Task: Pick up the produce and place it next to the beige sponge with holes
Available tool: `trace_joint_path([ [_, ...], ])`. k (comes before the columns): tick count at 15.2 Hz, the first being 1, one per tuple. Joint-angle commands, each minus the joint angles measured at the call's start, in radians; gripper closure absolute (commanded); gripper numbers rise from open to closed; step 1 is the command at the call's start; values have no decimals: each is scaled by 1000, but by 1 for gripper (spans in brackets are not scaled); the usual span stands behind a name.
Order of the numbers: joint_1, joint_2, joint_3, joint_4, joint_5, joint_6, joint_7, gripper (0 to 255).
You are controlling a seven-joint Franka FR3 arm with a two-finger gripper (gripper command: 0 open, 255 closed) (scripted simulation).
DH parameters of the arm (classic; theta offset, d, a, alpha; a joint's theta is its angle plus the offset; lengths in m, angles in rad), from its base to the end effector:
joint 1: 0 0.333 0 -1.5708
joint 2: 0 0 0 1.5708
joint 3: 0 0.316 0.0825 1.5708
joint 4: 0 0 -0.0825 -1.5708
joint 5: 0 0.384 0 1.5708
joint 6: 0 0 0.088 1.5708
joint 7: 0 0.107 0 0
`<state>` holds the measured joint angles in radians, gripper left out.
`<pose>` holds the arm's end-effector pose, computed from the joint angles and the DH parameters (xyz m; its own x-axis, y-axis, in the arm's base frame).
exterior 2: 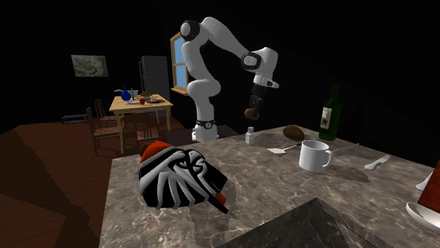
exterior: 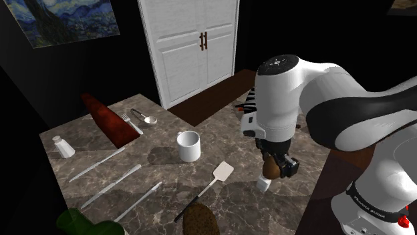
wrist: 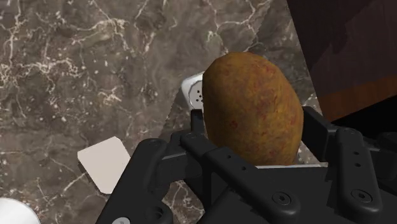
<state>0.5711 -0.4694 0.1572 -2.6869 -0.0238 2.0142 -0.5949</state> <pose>0.2658 0.2301 0.3623 0.2455 0.9437 -0.2218 0.9645 -0.2607 -0.0418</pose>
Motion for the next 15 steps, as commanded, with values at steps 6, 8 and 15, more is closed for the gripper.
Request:
trace_joint_path([
  [6, 66, 180, 118, 170, 53, 2, 162, 255],
  [8, 80, 237, 148, 227, 55, -1, 208, 255],
  [15, 83, 311, 164, 212, 41, 86, 240, 255],
])
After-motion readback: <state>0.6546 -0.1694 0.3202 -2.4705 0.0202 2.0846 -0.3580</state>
